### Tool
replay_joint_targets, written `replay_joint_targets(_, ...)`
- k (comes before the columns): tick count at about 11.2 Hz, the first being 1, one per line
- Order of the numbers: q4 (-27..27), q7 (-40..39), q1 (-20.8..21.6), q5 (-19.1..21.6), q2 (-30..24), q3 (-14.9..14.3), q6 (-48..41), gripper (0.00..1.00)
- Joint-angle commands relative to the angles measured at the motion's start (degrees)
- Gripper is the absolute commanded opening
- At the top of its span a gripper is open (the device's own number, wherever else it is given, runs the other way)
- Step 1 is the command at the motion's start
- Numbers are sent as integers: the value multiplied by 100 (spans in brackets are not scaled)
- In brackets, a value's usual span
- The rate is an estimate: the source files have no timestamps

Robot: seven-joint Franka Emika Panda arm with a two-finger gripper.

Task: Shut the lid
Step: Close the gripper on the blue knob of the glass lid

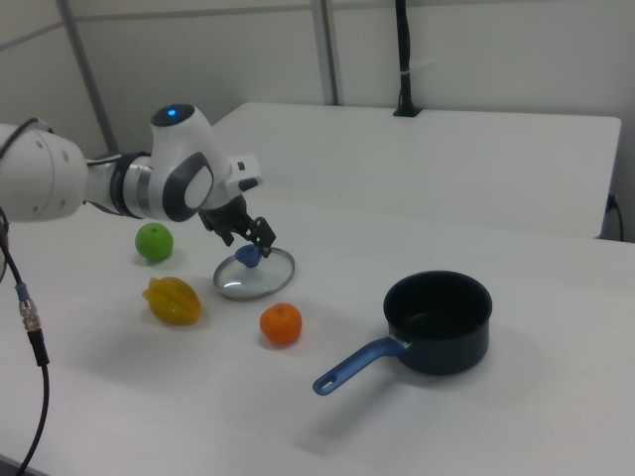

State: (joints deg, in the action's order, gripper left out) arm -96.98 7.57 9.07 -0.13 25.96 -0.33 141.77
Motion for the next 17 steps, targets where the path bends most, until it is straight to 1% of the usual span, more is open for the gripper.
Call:
replay_joint_targets(1, 30, 359, 59, -31, 208, -38, 412, 100)
replay_joint_targets(4, 56, 630, 130, -75, 270, -38, 483, 100)
replay_joint_targets(5, 56, 832, 191, -171, 278, -38, 483, 100)
replay_joint_targets(8, 56, 1465, 253, -926, 393, -38, 666, 100)
replay_joint_targets(11, 152, 1581, 253, -989, 454, -38, 729, 100)
replay_joint_targets(12, 153, 1581, 253, -1015, 463, -38, 729, 95)
replay_joint_targets(13, 153, 1581, 253, -1077, 463, -38, 729, 87)
replay_joint_targets(14, 153, 1581, 253, -1086, 463, -38, 721, 77)
replay_joint_targets(15, 153, 1572, 253, -1095, 472, -38, 720, 75)
replay_joint_targets(17, 144, 1572, 253, -1182, 480, -38, 720, 75)
